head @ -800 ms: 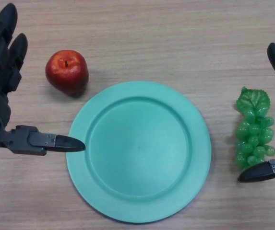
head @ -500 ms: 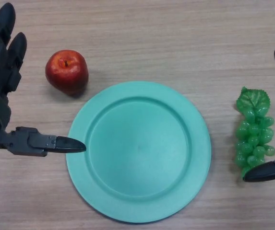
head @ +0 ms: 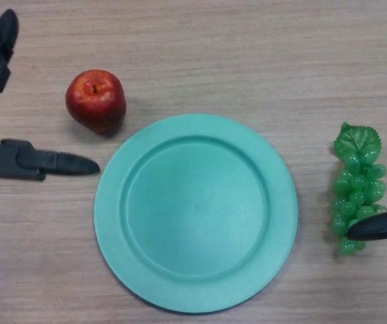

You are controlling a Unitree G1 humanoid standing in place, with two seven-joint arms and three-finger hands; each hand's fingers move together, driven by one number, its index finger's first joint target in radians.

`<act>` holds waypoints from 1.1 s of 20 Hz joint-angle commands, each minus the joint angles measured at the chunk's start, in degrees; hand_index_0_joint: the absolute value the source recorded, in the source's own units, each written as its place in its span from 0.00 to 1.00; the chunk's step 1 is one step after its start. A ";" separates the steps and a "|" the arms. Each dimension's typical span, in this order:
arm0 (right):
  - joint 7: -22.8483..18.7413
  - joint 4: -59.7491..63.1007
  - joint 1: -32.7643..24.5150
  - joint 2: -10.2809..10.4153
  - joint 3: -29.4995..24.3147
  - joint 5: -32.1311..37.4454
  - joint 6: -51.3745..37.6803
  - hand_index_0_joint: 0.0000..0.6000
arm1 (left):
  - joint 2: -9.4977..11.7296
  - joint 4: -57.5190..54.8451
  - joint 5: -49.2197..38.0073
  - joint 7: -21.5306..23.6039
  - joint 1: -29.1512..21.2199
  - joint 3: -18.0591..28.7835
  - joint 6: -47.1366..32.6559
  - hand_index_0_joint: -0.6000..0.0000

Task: Pick up the red apple and place it on the plate

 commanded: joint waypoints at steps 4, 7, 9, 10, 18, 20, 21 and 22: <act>-1.94 -3.89 -2.41 -2.58 -3.07 1.79 -1.55 0.00 | 4.23 17.20 10.91 0.97 -9.71 -0.11 -18.03 1.00; -1.13 -5.26 -1.05 -1.97 -4.28 2.49 -1.67 0.00 | 3.89 27.26 14.92 2.12 -13.21 -2.83 -23.41 1.00; -0.48 -5.20 0.07 -1.42 -4.64 2.99 -2.89 0.00 | 3.13 34.08 15.83 2.74 -15.69 -4.11 -26.38 1.00; -0.26 -5.21 0.43 -1.30 -5.05 3.24 -3.26 0.00 | 2.76 36.49 16.34 2.90 -16.57 -4.86 -27.34 1.00; 1.32 -6.11 3.18 -0.61 -11.87 6.12 -6.09 0.00 | 0.35 49.76 20.33 2.10 -25.27 -8.48 -28.76 1.00; 2.18 -6.01 3.74 -0.78 -14.66 7.94 -6.63 0.00 | -0.27 52.64 20.01 1.75 -27.42 -8.79 -29.06 1.00; 2.25 -5.97 3.77 -0.87 -15.68 8.30 -6.85 0.00 | -0.49 54.30 19.38 1.80 -28.54 -8.55 -28.87 1.00; 2.11 -6.08 4.00 -0.67 -16.59 8.36 -7.39 0.00 | -0.53 56.16 20.33 2.61 -29.35 -9.15 -29.28 1.00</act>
